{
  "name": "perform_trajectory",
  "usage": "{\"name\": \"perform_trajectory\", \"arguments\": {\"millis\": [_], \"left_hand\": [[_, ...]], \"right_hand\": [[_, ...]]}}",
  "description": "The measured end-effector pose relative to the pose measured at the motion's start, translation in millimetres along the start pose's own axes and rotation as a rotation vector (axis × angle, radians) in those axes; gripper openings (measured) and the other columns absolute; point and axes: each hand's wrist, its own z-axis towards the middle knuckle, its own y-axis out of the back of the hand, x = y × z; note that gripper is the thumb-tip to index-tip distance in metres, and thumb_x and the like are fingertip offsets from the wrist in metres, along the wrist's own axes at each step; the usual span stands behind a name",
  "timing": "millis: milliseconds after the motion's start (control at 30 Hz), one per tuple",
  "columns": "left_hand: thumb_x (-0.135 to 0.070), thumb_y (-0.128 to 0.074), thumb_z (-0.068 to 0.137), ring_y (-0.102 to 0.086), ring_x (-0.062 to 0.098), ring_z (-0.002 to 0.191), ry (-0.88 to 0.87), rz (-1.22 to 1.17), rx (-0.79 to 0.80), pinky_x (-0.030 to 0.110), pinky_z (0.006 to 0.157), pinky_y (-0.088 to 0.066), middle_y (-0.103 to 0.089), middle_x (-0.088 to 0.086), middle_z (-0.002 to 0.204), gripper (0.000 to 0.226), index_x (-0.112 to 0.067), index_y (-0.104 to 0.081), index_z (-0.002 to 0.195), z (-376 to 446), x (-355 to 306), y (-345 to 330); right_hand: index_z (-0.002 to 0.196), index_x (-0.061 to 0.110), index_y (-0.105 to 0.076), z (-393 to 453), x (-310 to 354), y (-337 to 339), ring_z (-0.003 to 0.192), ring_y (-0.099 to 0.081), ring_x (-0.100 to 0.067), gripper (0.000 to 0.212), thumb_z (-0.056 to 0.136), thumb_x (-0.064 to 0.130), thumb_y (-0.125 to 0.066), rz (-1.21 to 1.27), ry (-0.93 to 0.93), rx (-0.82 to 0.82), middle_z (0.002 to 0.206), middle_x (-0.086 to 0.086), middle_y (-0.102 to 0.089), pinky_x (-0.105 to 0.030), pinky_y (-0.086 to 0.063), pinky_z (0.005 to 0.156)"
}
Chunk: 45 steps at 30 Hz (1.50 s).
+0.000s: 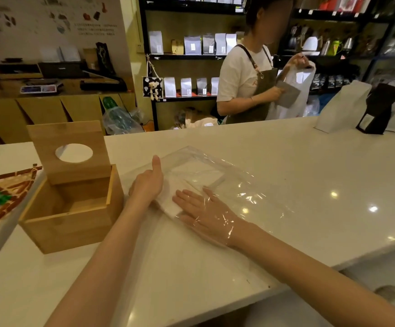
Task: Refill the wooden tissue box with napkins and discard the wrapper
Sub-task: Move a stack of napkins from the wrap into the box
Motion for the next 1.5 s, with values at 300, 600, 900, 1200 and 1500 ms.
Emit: {"name": "perform_trajectory", "arguments": {"millis": [300, 600, 900, 1200, 1500], "left_hand": [[-0.057, -0.006, 0.090, -0.034, 0.034, 0.134, -0.022, 0.062, 0.029, 0.048, 0.112, -0.024, -0.036, 0.015, 0.147, 0.069, -0.016, -0.025, 0.142, 9, 14, -12], [-0.030, -0.020, 0.097, -0.038, 0.038, 0.129, -0.151, 0.108, -0.108, 0.051, 0.106, -0.032, -0.039, 0.021, 0.142, 0.048, -0.010, -0.018, 0.141, 10, 26, -20], [-0.017, -0.020, 0.095, -0.037, 0.044, 0.127, -0.218, 0.155, -0.137, 0.057, 0.108, -0.026, -0.041, 0.026, 0.138, 0.043, -0.002, -0.029, 0.134, 11, 30, -21], [-0.022, -0.015, 0.094, -0.033, 0.037, 0.131, -0.271, 0.226, -0.161, 0.057, 0.111, -0.017, -0.042, 0.021, 0.139, 0.045, -0.005, -0.042, 0.126, 4, 29, -19], [-0.018, -0.042, 0.091, -0.061, 0.017, 0.084, -0.487, -0.408, -0.181, 0.027, 0.073, -0.044, -0.071, 0.003, 0.088, 0.026, -0.014, -0.067, 0.086, -111, -8, 28]], "right_hand": [[0.147, 0.029, -0.006, -82, -24, 7, 0.142, 0.003, 0.000, 0.071, 0.082, 0.056, 0.009, 0.045, 0.065, 0.179, 0.156, 0.012, -0.005, -0.035, 0.016, 0.115], [0.144, 0.033, -0.022, -154, -33, 27, 0.140, -0.007, 0.007, 0.056, 0.092, 0.053, -0.026, 0.153, 0.006, 0.101, 0.153, 0.017, -0.020, -0.031, 0.011, 0.116], [0.120, 0.023, -0.053, -183, -40, 10, 0.118, -0.050, -0.007, 0.040, 0.082, 0.031, -0.058, -0.037, 0.049, -0.265, 0.124, 0.004, -0.064, -0.033, -0.030, 0.105], [0.095, 0.023, -0.066, -171, -35, 79, 0.076, -0.062, -0.005, 0.023, 0.080, 0.040, -0.061, 0.406, -0.105, -0.595, 0.077, 0.015, -0.068, -0.024, -0.048, 0.082], [0.086, 0.005, -0.071, -90, -30, 124, 0.081, -0.065, -0.032, 0.012, 0.079, 0.013, -0.064, 0.926, -0.468, -0.485, 0.089, -0.018, -0.070, -0.029, -0.051, 0.070]]}}
